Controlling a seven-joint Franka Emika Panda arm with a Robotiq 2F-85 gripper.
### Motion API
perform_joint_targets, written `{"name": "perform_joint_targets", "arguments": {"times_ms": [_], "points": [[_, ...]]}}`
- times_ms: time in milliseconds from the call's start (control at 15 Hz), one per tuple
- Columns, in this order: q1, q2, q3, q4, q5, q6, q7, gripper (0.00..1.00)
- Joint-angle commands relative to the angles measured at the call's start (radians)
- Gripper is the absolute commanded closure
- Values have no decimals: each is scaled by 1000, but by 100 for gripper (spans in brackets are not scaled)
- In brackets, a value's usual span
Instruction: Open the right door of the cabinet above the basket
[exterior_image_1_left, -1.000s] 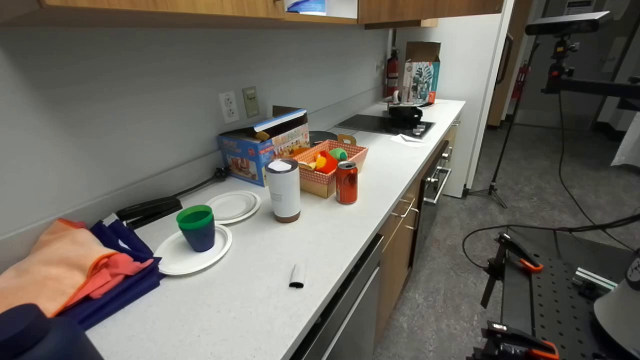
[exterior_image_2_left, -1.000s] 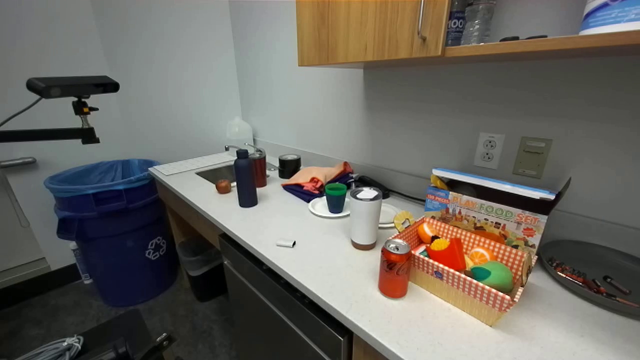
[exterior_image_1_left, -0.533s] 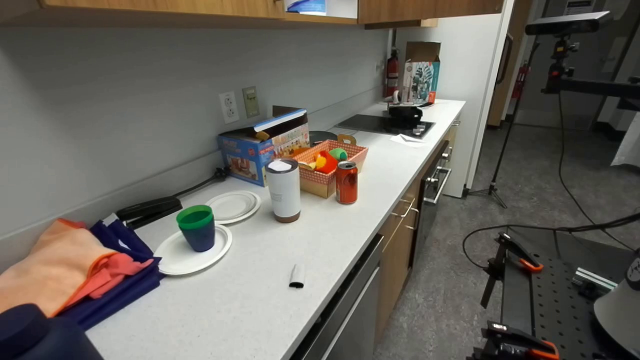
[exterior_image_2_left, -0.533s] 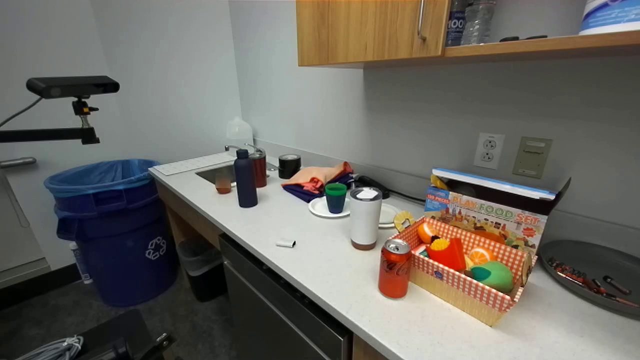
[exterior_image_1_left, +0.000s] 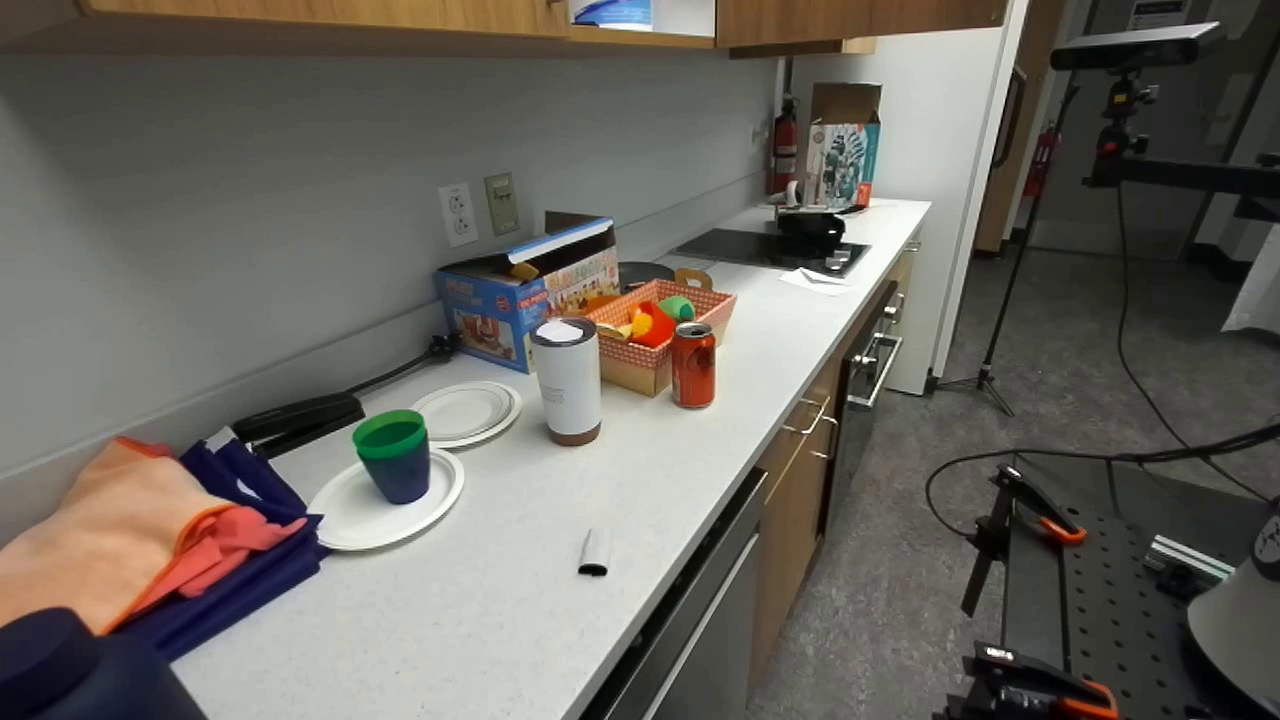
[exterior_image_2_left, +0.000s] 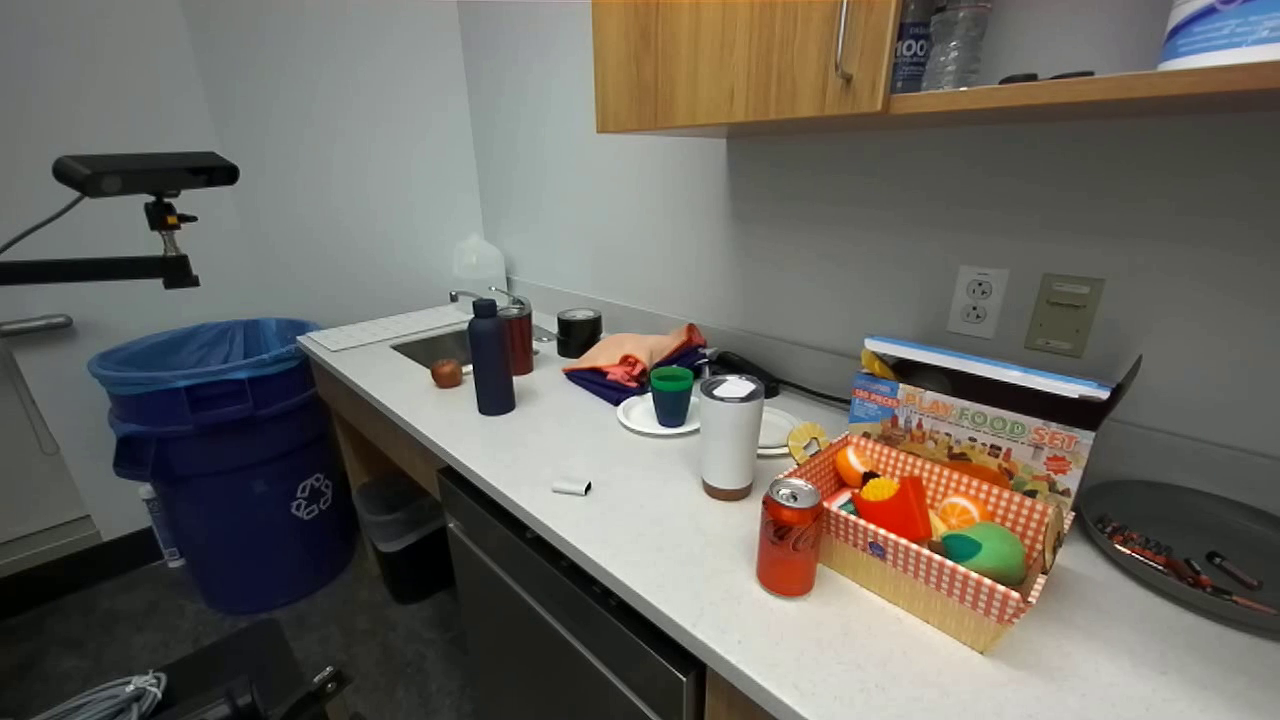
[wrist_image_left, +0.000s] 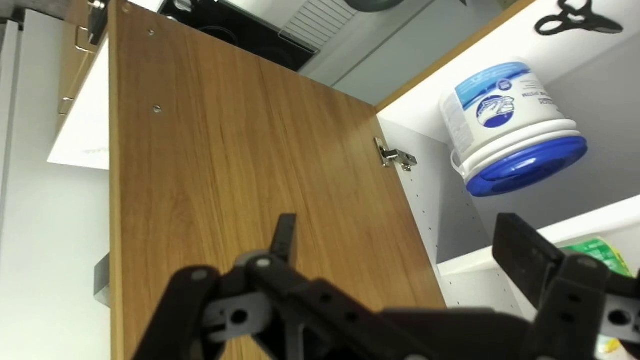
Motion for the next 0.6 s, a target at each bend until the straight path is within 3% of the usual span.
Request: {"name": "perform_joint_targets", "arguments": {"times_ms": [0, 267, 333, 533], "points": [[31, -55, -19, -61, 89, 57, -31, 0], [32, -78, -25, -85, 170, 34, -52, 0], [0, -39, -4, -43, 132, 29, -24, 0], [1, -50, -7, -58, 149, 29, -29, 0]]}}
